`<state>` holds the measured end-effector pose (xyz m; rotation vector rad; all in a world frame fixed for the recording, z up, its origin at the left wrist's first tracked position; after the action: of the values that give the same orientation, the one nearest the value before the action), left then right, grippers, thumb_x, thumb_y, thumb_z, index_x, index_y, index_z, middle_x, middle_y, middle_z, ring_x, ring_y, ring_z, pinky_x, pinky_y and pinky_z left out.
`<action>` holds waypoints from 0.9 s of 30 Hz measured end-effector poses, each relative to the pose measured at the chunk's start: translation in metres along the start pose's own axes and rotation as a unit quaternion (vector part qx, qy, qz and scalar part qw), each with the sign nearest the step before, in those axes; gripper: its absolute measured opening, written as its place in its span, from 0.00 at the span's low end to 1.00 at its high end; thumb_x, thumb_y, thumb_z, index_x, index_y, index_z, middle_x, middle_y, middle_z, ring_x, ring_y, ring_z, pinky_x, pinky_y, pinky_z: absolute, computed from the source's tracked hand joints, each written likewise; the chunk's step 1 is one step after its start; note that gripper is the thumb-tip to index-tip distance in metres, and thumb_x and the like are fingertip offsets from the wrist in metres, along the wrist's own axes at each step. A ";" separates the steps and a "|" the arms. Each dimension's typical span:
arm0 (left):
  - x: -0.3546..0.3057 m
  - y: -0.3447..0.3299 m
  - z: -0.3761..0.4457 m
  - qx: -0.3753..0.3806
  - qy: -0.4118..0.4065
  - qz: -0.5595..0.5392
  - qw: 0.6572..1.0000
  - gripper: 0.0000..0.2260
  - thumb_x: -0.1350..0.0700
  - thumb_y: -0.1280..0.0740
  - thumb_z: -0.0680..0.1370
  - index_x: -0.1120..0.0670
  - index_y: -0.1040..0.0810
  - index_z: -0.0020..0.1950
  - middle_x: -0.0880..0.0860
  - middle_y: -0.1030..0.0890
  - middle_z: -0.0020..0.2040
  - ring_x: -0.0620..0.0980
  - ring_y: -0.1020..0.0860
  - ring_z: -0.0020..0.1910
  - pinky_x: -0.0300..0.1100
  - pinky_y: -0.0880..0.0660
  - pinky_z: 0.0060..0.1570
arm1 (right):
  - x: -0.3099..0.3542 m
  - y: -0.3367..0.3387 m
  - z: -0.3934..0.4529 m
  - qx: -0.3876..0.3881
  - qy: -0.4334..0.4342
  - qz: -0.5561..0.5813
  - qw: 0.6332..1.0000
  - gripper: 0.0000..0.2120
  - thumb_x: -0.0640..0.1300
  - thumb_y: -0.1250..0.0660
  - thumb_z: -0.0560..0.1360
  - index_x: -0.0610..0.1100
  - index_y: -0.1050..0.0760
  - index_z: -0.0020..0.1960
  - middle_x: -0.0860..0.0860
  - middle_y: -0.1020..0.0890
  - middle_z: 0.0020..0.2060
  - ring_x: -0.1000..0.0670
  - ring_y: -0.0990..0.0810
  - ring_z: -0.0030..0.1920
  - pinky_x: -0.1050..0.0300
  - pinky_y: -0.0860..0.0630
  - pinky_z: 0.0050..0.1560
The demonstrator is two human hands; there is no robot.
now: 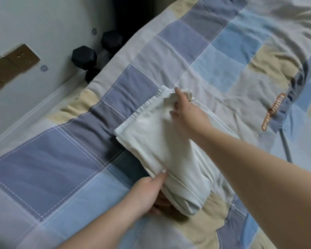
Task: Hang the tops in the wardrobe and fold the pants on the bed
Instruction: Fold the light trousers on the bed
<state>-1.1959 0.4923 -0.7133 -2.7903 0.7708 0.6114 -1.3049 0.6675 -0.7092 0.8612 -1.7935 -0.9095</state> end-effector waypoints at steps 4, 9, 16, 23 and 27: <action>-0.028 0.025 -0.028 -0.122 -0.368 0.304 0.870 0.24 0.33 0.44 0.75 0.53 0.28 0.36 0.48 0.23 0.28 0.46 0.24 0.30 0.45 0.27 0.34 | -0.005 -0.014 -0.039 -0.018 0.027 -0.031 0.999 0.33 0.56 0.43 0.78 0.51 0.54 0.78 0.49 0.42 0.76 0.47 0.45 0.75 0.43 0.48 0.73; -0.112 -0.007 0.008 -0.183 -0.569 0.442 0.669 0.16 0.47 0.40 0.79 0.48 0.24 0.65 0.49 0.25 0.66 0.50 0.31 0.69 0.51 0.38 0.69 | -0.023 -0.045 -0.096 -0.036 -0.017 -0.054 0.998 0.31 0.62 0.53 0.77 0.53 0.50 0.76 0.49 0.53 0.77 0.49 0.61 0.77 0.37 0.60 0.73; -0.114 0.017 0.124 -0.233 -0.269 0.708 0.611 0.34 0.30 0.58 0.74 0.41 0.57 0.77 0.49 0.60 0.79 0.52 0.61 0.77 0.67 0.55 0.69 | -0.050 -0.082 -0.077 0.041 -0.026 -0.086 0.995 0.34 0.68 0.56 0.75 0.57 0.59 0.77 0.49 0.61 0.77 0.49 0.67 0.75 0.36 0.68 0.69; -0.116 0.044 0.109 -0.259 -0.369 0.537 0.713 0.36 0.34 0.36 0.72 0.47 0.41 0.77 0.58 0.48 0.78 0.60 0.45 0.75 0.54 0.45 0.72 | -0.081 -0.063 -0.143 -0.191 -0.062 0.175 0.964 0.24 0.52 0.34 0.75 0.52 0.33 0.70 0.49 0.40 0.74 0.52 0.43 0.72 0.58 0.47 0.71; -0.121 0.060 0.100 -0.237 -0.322 0.595 0.697 0.44 0.26 0.48 0.66 0.47 0.50 0.78 0.57 0.41 0.74 0.61 0.40 0.72 0.55 0.39 0.70 | -0.095 -0.071 -0.172 -0.154 -0.158 0.226 0.949 0.33 0.57 0.33 0.73 0.58 0.42 0.74 0.51 0.46 0.74 0.52 0.47 0.73 0.56 0.46 0.71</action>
<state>-1.3561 0.5238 -0.7544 -1.6464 2.3899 2.0285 -1.1013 0.6763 -0.7566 0.0937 -1.9352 -1.0209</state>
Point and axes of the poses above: each hand's wrist, its own z-axis towards the middle knuckle, its own y-axis out of the back of the hand, x = y × z, the point moved 2 cm from there along z, towards the middle knuckle
